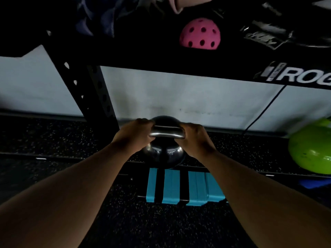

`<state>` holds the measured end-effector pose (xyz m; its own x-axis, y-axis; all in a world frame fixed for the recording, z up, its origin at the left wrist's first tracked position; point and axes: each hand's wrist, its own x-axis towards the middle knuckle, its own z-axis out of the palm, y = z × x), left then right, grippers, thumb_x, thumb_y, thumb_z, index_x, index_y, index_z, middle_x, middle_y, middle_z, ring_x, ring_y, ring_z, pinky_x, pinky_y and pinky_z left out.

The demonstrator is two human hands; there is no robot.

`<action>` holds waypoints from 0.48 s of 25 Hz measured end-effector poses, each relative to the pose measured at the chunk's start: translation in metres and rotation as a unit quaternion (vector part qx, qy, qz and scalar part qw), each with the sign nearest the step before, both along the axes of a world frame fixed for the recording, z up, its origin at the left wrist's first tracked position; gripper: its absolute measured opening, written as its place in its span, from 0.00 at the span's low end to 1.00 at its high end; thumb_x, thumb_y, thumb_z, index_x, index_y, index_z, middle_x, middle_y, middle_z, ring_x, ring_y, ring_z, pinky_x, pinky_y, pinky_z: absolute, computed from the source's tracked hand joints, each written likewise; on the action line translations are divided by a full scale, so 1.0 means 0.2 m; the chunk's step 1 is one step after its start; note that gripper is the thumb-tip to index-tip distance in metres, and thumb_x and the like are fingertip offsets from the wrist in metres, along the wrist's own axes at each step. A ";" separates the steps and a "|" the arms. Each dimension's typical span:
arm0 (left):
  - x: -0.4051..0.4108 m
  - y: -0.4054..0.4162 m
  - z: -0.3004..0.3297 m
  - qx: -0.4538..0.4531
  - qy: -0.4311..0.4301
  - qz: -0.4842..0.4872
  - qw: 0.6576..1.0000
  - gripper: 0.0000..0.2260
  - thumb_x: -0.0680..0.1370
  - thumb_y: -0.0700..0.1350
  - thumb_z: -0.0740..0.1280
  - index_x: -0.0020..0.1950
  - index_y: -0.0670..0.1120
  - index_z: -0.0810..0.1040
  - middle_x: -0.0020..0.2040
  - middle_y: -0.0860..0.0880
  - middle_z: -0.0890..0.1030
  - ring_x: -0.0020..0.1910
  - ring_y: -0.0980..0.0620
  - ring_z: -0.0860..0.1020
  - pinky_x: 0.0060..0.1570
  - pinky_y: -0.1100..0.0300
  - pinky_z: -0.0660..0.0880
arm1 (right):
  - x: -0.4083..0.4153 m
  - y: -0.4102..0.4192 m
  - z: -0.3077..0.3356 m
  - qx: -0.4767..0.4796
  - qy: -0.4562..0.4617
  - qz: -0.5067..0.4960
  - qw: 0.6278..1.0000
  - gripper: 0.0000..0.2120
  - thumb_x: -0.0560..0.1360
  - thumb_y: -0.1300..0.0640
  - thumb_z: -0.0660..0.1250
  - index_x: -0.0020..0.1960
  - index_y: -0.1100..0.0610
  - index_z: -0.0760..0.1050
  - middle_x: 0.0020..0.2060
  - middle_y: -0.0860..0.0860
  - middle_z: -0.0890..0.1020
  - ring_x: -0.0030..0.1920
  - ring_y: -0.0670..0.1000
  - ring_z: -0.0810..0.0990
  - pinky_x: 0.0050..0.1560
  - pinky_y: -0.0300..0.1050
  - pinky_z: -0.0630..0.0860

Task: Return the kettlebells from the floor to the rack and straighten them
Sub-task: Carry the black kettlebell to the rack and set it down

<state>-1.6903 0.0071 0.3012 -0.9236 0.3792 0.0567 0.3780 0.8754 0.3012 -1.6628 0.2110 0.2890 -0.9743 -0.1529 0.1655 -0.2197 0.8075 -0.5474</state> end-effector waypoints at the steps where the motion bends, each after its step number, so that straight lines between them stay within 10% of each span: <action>1: -0.05 0.00 -0.02 0.010 0.000 0.006 1.000 0.07 0.75 0.47 0.70 0.51 0.48 0.79 0.40 0.50 0.82 0.38 0.48 0.81 0.39 0.55 0.79 | -0.05 -0.01 -0.02 -0.010 0.002 -0.001 1.000 0.10 0.72 0.61 0.71 0.52 0.53 0.80 0.37 0.46 0.82 0.33 0.42 0.79 0.33 0.30 0.73; 6: -0.28 0.06 -0.06 0.064 -0.019 0.044 0.997 0.04 0.73 0.45 0.70 0.46 0.48 0.78 0.39 0.48 0.79 0.39 0.45 0.78 0.39 0.54 0.74 | -0.25 -0.01 -0.01 -0.019 0.017 -0.065 0.998 0.17 0.69 0.61 0.69 0.31 0.45 0.66 0.24 0.43 0.72 0.24 0.37 0.74 0.24 0.27 0.65; 12: -0.42 0.14 -0.09 0.145 -0.048 0.072 0.986 0.03 0.75 0.44 0.68 0.45 0.44 0.77 0.36 0.47 0.78 0.35 0.43 0.79 0.35 0.53 0.77 | -0.38 0.02 -0.06 -0.031 -0.014 -0.126 0.991 0.07 0.71 0.60 0.66 0.39 0.52 0.69 0.26 0.45 0.72 0.25 0.43 0.71 0.21 0.29 0.61</action>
